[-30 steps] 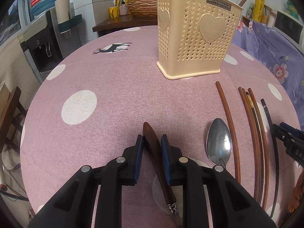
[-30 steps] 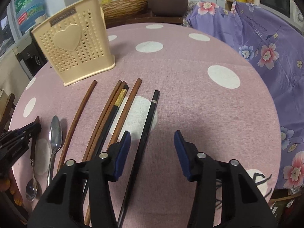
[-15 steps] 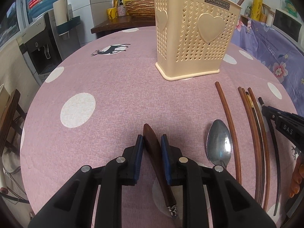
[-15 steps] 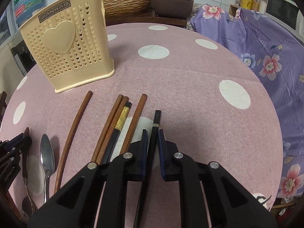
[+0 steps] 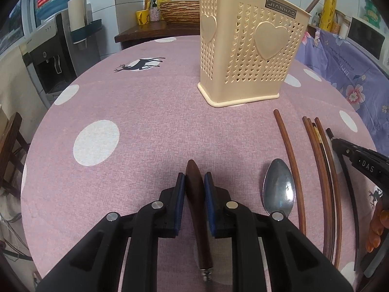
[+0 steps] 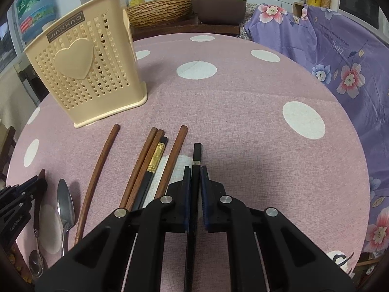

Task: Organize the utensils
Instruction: 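Grasp the wooden-handled spoon with the left tool while the right tool grasps a black chopstick, then lift both utensils and lower them into the beige caddy, opening both tools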

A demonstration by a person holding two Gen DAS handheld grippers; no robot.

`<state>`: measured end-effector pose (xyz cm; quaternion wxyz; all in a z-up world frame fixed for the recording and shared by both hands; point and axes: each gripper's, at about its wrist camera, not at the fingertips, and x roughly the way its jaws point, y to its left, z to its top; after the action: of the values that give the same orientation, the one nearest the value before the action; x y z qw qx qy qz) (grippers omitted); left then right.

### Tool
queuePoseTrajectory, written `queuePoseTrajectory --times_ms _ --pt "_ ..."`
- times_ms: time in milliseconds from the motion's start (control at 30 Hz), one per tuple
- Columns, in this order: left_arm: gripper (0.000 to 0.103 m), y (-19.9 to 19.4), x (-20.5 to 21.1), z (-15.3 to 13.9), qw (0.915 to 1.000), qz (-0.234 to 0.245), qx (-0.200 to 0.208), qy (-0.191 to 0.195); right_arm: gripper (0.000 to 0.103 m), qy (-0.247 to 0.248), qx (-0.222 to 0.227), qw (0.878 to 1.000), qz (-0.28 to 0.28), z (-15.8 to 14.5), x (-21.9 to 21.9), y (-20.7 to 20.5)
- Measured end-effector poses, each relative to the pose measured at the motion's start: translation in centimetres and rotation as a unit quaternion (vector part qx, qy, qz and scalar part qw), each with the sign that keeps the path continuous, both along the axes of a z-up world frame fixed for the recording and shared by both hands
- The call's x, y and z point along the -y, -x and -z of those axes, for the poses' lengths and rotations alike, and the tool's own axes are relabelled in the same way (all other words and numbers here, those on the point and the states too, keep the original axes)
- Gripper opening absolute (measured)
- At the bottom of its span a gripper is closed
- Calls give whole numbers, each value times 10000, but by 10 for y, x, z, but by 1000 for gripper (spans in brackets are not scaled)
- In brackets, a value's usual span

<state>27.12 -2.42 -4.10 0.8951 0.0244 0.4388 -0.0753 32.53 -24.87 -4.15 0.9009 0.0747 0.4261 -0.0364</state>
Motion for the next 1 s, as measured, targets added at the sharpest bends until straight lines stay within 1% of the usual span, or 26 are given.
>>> queuePoseTrajectory --times_ms 133,233,333,433,633,767,900,1000 --pt "17 0 -2 -4 10000 -34 48 -6 9 -236 144 9996 5 -6 8 5" --pt "16 3 -5 -16 9997 -42 222 -10 9 -299 318 9990 -13 -16 12 12" --pt "16 4 -10 -31 9993 -26 345 118 9 -452 532 9975 -64 -31 17 21" --pt "16 5 -17 -42 9986 -14 391 347 9 -518 768 9956 -138 -49 20 32" --pt "16 19 -30 -68 9958 -40 743 529 8 -601 1383 9883 -209 -96 30 61" --pt "16 27 -34 -85 9935 -19 972 589 8 -587 1702 9833 -255 -122 33 76" --pt "16 33 -38 -96 9915 -32 1143 624 8 -582 1881 9800 -301 -136 34 87" --pt "16 36 -38 -101 9903 -29 1251 601 8 -610 1883 9795 -365 -140 32 89"
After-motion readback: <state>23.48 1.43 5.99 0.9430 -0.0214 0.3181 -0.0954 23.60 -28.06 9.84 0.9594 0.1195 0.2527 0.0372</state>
